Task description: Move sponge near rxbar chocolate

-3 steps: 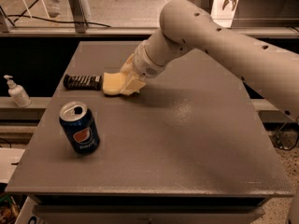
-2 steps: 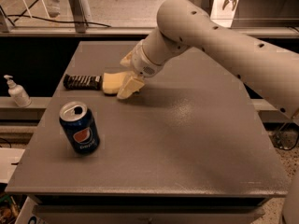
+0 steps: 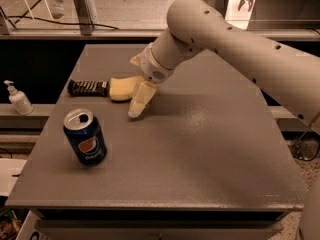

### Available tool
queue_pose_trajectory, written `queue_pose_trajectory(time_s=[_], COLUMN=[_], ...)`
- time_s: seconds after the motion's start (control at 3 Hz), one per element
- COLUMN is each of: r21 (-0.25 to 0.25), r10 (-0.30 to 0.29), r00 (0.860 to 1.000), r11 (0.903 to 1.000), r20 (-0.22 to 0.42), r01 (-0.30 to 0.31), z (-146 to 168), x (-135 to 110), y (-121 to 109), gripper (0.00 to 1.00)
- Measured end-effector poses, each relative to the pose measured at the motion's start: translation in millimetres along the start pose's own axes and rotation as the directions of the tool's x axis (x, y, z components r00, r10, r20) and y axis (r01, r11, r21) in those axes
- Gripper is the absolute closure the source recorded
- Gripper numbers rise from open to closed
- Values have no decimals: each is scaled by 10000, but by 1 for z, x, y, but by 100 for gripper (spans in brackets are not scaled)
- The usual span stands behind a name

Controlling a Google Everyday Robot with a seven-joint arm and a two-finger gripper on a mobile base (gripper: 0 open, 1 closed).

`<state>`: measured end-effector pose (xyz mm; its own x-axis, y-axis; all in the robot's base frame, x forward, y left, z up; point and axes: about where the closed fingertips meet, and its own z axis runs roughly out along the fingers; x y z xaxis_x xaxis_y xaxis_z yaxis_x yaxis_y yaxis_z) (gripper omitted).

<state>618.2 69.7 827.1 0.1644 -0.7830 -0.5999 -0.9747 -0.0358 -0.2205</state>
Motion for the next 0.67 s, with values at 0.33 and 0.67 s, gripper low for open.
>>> queue_pose_trajectory(time_s=[0.33,0.67], r21=[-92,-11], r10=[438,1109], r00=[9985,9889], r11=[9990,9938], r20=[334,985], r01=[-435,-1114], z=[-17,-52], x=[5,19], y=[-5,-18], gripper=[0,0])
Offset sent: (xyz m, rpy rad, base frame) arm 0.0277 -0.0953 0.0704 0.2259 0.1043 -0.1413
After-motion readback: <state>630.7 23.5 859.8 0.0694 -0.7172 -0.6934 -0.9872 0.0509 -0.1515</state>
